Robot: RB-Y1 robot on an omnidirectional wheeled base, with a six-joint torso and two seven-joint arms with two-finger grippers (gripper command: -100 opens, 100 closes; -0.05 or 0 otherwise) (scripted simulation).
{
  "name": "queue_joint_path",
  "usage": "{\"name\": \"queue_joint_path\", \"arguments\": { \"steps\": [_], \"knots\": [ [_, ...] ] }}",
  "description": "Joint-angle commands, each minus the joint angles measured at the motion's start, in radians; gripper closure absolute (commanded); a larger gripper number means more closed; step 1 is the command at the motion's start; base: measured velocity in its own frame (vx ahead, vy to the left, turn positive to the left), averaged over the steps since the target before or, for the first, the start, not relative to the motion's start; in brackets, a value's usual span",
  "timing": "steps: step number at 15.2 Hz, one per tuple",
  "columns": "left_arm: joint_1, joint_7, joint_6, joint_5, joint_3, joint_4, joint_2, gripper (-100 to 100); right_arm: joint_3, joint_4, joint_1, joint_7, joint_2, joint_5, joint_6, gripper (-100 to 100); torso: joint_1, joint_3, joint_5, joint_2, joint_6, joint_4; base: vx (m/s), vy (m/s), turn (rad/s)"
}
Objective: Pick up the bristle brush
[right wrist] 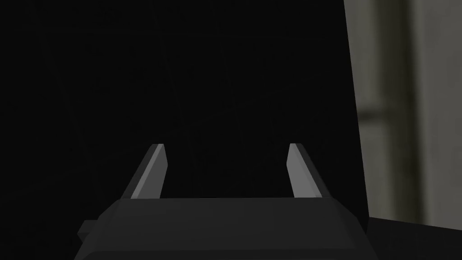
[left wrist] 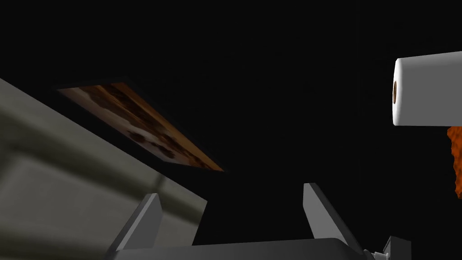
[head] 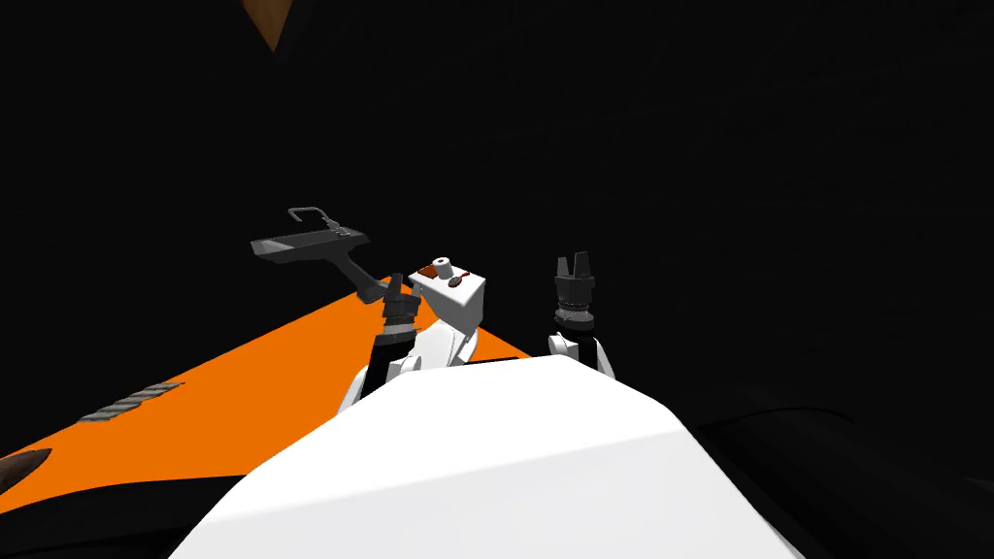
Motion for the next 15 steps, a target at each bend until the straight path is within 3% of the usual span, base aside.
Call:
{"name": "queue_joint_path", "arguments": {
  "steps": [1, 4, 5, 6, 7, 10, 15],
  "knots": [
    [-0.011, 0.020, 0.040, 0.013, 0.008, -0.001, 0.048, -100, 0.000, 0.000, 0.000, 0.000, 0.000, 0.000, 0.000, 0, 0.000, 0.000, 0.000, 0.000, 0.000, 0.000, 0.013, -0.010, -0.063],
    [-0.030, 0.056, 0.101, 0.036, 0.024, -0.002, 0.111, -100, 0.000, 0.000, 0.000, 0.000, 0.000, 0.000, 0.000, 0, 0.000, 0.000, 0.000, -0.001, 0.000, 0.000, 0.020, -0.013, -0.093],
    [-0.030, 0.056, 0.111, 0.036, 0.024, -0.002, 0.112, -100, 0.000, 0.000, 0.000, 0.000, 0.000, 0.000, 0.000, 0, 0.000, 0.000, 0.000, -0.001, 0.000, 0.000, 0.017, -0.012, -0.070],
    [-0.041, 0.076, 0.139, 0.050, 0.033, -0.002, 0.143, -100, 0.000, 0.000, 0.000, 0.000, 0.000, 0.000, 0.000, 0, 0.000, 0.000, 0.000, -0.001, 0.000, 0.000, 0.018, -0.011, -0.087],
    [-0.041, 0.076, 0.152, 0.050, 0.033, -0.002, 0.143, -100, 0.000, 0.000, 0.000, 0.000, 0.000, 0.000, 0.000, 0, 0.000, -0.001, 0.000, -0.001, 0.000, 0.000, 0.017, -0.009, -0.081],
    [-0.066, 0.122, 0.220, 0.080, 0.053, -0.003, 0.199, -100, 0.000, 0.000, 0.000, 0.000, 0.000, 0.000, 0.000, 0, -0.001, -0.001, 0.000, -0.001, 0.000, 0.000, 0.022, -0.012, -0.096],
    [-0.080, 0.147, 0.297, 0.097, 0.064, -0.004, 0.225, -100, 0.000, 0.000, 0.000, 0.000, 0.000, 0.000, 0.000, 0, -0.001, 0.000, 0.000, -0.001, 0.000, 0.000, 0.016, -0.010, -0.063]
  ]
}}
